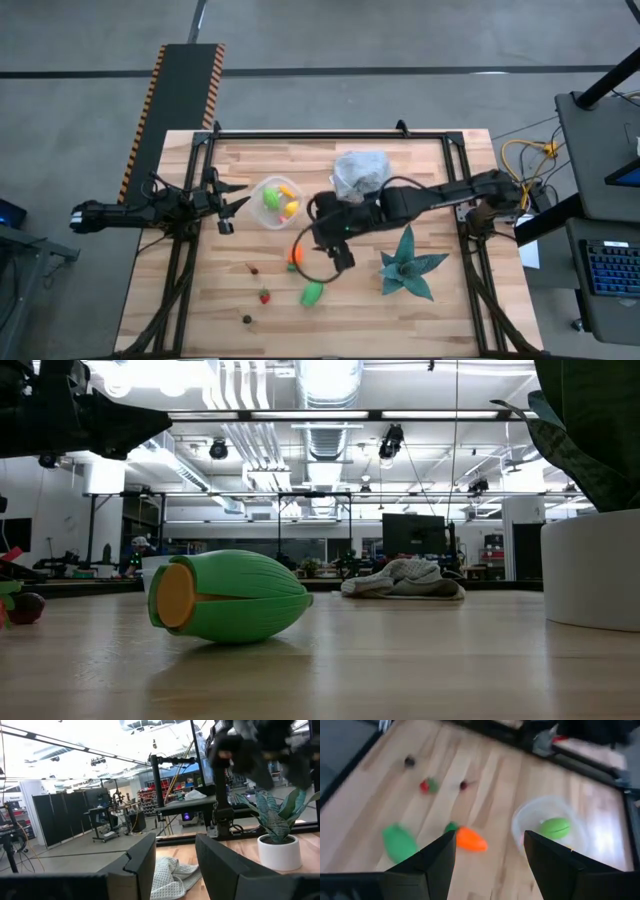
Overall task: Pick and placing Produce into tupperware
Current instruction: Put the green corn into the transparent container
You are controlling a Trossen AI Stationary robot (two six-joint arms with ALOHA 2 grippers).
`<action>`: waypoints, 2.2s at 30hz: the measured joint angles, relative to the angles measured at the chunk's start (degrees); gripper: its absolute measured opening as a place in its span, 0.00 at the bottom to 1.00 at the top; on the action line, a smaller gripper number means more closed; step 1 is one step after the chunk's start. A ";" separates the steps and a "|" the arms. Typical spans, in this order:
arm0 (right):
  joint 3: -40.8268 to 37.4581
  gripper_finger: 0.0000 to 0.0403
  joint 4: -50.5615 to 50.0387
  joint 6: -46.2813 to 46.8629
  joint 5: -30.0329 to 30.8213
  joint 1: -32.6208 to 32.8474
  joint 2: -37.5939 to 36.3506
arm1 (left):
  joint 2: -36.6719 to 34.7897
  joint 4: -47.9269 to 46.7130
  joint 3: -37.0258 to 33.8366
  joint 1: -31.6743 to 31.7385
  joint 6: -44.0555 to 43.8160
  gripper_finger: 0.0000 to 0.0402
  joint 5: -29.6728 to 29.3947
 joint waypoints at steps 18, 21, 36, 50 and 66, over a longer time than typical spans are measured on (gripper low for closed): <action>-8.40 0.56 1.31 -1.27 -1.54 -0.11 0.97 | 0.09 2.85 -0.02 0.00 0.00 0.31 -2.53; -8.40 0.56 1.68 -6.45 -3.76 0.36 1.62 | 0.24 2.80 -0.04 0.00 -2.04 0.31 -2.53; -8.20 0.77 7.47 -16.97 -7.41 3.19 10.47 | 0.76 2.50 -0.04 -0.04 -7.52 0.31 -2.52; -7.72 0.83 12.17 -14.66 -8.19 6.04 16.10 | 0.77 2.92 -0.04 0.00 -7.52 0.31 -3.97; -7.77 0.81 19.25 -13.12 -10.91 7.15 21.43 | 0.85 2.90 -0.07 0.00 -7.50 0.31 -4.09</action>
